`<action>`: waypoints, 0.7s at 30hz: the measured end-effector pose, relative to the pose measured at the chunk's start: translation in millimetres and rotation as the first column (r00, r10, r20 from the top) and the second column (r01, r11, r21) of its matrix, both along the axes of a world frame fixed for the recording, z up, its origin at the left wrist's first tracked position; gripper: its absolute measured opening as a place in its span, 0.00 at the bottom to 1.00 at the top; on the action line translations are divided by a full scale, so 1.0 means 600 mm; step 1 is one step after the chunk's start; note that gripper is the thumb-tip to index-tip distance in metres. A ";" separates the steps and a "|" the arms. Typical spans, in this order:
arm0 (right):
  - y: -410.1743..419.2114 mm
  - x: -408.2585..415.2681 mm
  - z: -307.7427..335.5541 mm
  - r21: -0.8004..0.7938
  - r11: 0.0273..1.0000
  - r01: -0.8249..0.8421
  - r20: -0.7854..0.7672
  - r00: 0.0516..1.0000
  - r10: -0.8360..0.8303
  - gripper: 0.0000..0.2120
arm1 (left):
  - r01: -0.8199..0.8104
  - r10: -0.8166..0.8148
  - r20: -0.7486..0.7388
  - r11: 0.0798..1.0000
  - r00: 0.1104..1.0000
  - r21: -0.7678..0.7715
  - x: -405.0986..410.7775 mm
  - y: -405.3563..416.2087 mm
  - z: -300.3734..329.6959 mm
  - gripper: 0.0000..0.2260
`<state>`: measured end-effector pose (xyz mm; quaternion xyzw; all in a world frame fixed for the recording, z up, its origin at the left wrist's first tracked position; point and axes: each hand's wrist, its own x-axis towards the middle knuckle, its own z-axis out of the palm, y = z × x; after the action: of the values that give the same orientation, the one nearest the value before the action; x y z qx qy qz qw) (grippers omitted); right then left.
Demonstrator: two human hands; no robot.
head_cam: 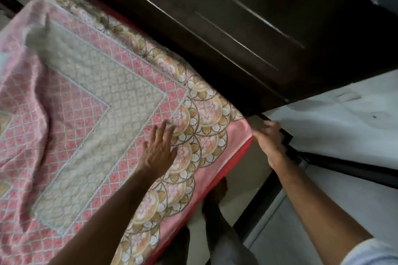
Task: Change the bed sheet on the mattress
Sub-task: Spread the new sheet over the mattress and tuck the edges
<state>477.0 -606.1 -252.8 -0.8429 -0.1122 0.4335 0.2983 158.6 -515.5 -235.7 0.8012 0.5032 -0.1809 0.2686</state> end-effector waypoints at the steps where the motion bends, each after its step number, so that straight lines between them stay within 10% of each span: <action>1: 0.014 0.002 0.008 0.032 0.999 0.034 0.014 0.999 -0.034 0.24 | -0.008 0.008 -0.002 1.000 1.000 -0.006 0.010 0.008 -0.002 0.30; 7: 0.080 -0.006 0.020 -0.107 0.994 -0.002 -0.442 0.896 -0.045 0.09 | 0.032 -0.031 -0.116 0.999 0.993 0.003 0.022 0.013 -0.013 0.35; 11: 0.069 0.005 0.036 0.088 0.964 0.250 -0.533 0.829 -0.167 0.07 | 0.066 -0.067 -0.123 0.998 0.990 -0.008 0.017 0.023 -0.009 0.37; 17: 0.037 0.024 0.025 0.189 0.696 0.693 -0.227 0.720 -0.656 0.09 | 0.132 -0.127 -0.114 0.991 0.985 0.037 0.003 0.041 -0.020 0.39; 21: 0.035 -0.008 -0.004 0.071 0.829 0.555 -0.083 0.831 -0.550 0.20 | 0.235 -0.232 -0.038 0.961 0.972 0.149 -0.029 0.031 -0.053 0.36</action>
<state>472.5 -585.1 -254.9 -0.8116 0.1252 0.3476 0.4524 141.5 -496.9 -267.8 0.8712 0.4202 -0.1807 0.1783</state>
